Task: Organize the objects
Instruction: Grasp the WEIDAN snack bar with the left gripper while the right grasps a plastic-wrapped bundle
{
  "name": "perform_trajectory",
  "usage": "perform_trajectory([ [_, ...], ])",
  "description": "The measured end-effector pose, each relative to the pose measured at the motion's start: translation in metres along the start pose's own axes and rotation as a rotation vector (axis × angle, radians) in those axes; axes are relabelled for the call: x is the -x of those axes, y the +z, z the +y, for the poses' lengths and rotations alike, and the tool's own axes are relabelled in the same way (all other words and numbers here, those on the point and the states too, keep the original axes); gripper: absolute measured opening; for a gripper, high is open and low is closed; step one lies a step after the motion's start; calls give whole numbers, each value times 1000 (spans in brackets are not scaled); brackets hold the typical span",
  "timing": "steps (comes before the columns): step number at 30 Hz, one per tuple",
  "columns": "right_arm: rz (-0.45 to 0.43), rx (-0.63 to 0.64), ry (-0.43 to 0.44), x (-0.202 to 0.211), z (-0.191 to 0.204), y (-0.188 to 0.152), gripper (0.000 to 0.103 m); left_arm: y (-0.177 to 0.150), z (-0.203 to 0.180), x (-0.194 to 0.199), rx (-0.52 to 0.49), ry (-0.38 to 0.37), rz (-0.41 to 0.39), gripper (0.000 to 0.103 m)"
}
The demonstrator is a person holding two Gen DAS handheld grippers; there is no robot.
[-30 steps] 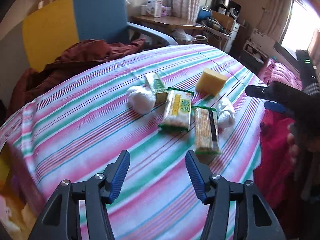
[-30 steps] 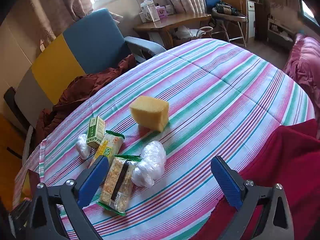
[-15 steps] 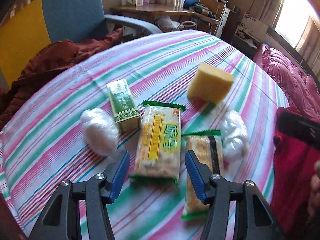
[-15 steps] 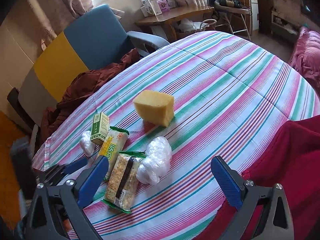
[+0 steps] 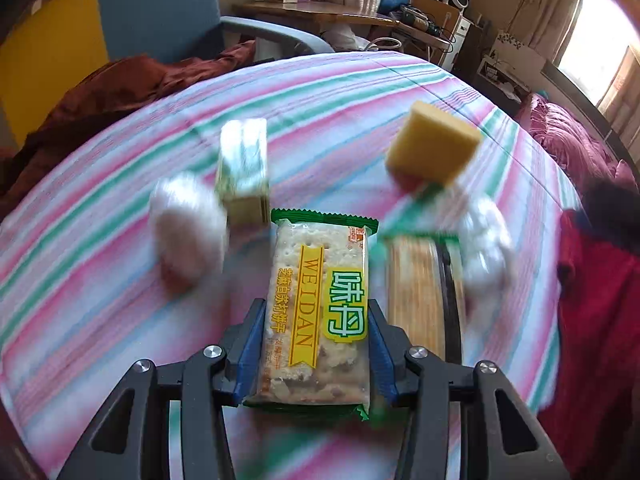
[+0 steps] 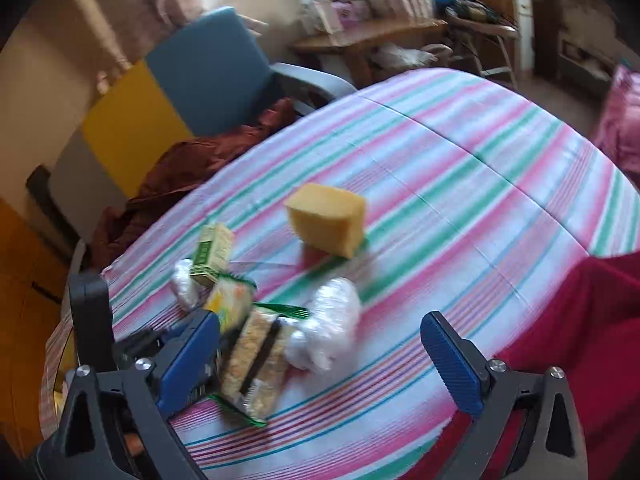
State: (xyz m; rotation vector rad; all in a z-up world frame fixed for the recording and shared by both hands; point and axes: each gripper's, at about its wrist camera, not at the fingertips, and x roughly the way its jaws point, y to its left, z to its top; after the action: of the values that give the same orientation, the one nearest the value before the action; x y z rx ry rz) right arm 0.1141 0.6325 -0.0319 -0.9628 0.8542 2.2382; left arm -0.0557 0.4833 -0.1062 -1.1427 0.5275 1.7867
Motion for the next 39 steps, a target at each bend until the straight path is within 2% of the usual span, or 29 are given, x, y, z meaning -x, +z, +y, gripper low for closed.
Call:
perform_trajectory([
  [2, 7, 30, 62, 0, 8, -2, 91, -21, 2, 14, 16, 18, -4, 48],
  [4, 38, 49, 132, -4, 16, -6, 89, -45, 6, 29, 38, 33, -11, 48],
  [7, 162, 53, 270, -23, 25, -14, 89, -77, 14, 47, 79, 48, -34, 48],
  [8, 203, 49, 286, -31, 28, -18, 89, -84, 16, 52, 90, 49, -39, 48],
  [11, 275, 39, 267, -49, 29, -25, 89, -103, 23, 63, 126, 44, -61, 48],
  [14, 237, 18, 133, -55, 19, -23, 89, -111, 24, 67, 129, 50, -74, 48],
  [16, 204, -18, 83, -53, 8, -19, 92, -110, 25, 67, 126, 48, -80, 48],
  [19, 186, -58, 62, -51, -1, -18, 92, -112, 26, 67, 137, 45, -83, 48],
  [22, 199, -3, 94, -49, 15, -23, 92, -114, 25, 67, 143, 39, -95, 48],
  [24, 234, 58, 96, -54, 33, -31, 92, -116, 25, 68, 145, 37, -100, 48],
  [28, 302, 90, 84, -70, 49, -44, 92, -118, 23, 68, 136, 54, -117, 48],
  [34, 228, 78, 41, -63, 44, -34, 92, -122, 21, 70, 117, 60, -138, 48],
  [39, 106, -13, 82, -38, 25, -12, 92, -124, 20, 69, 111, 62, -151, 48],
])
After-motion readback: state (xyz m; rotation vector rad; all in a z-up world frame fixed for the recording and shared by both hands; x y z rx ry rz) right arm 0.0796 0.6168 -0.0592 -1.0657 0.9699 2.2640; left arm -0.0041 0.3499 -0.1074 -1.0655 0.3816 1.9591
